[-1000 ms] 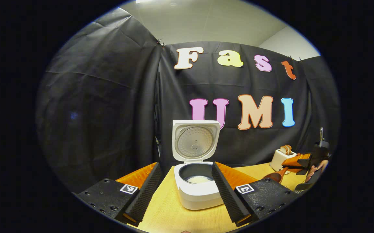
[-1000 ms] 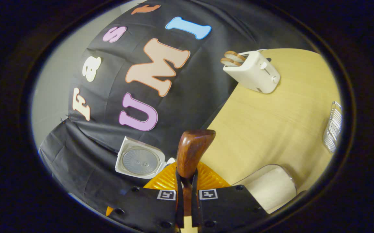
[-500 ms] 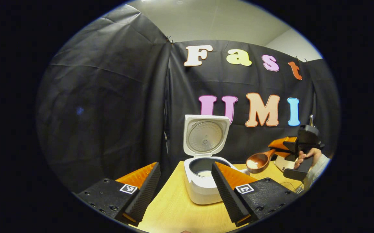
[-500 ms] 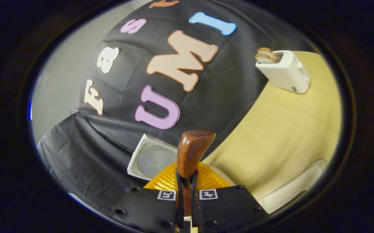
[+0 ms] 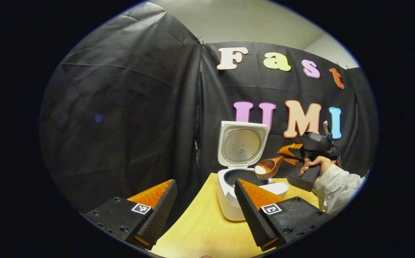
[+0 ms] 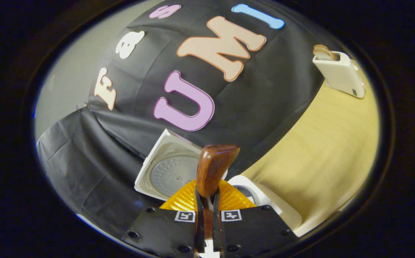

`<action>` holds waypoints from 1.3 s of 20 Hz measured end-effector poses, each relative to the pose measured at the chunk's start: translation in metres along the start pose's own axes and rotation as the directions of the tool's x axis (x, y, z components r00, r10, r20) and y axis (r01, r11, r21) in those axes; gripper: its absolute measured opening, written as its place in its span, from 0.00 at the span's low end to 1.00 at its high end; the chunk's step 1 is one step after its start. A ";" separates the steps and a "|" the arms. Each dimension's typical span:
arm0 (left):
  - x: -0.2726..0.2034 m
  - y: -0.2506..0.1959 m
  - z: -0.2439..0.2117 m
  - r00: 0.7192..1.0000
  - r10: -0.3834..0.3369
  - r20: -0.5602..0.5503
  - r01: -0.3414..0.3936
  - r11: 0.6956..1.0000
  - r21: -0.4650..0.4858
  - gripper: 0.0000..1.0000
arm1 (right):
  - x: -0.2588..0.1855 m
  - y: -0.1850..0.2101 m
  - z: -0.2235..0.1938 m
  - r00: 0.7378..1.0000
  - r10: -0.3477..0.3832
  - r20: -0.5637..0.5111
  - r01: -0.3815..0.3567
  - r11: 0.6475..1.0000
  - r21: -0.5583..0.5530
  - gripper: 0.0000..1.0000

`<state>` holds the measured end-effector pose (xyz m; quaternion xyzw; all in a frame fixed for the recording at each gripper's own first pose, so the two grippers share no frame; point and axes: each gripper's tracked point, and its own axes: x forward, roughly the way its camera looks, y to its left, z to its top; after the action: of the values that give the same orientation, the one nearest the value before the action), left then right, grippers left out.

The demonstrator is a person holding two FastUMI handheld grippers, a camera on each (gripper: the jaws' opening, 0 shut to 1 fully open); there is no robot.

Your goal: Close the left gripper, press the button to open the rice cooker; take a wooden spoon from the chopstick holder with the right hand, scoop a spoonful of rice and pour it into the rice cooker, then put the wooden spoon back into the chopstick holder.

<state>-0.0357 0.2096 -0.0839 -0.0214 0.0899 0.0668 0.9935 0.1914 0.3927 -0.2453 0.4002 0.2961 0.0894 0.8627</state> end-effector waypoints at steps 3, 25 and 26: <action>-0.003 0.017 -0.003 0.999 0.038 -0.007 -0.038 0.999 -0.008 0.95 | 0.023 0.006 -0.017 0.999 -0.017 -0.028 0.016 0.998 -0.056 0.10; 0.000 0.030 -0.015 0.998 0.069 -0.010 -0.070 0.995 -0.065 0.95 | 0.028 0.053 -0.049 0.993 0.051 0.103 0.069 0.447 -0.892 0.12; 0.001 0.029 -0.015 0.998 0.069 -0.009 -0.069 0.995 -0.066 0.95 | 0.024 0.057 -0.048 0.991 0.071 0.114 0.075 0.405 -0.911 0.12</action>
<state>-0.0414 0.2375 -0.0993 -0.0514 0.0918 0.1041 0.9890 0.1876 0.4708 -0.2375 -0.1305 0.1413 0.2081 0.9590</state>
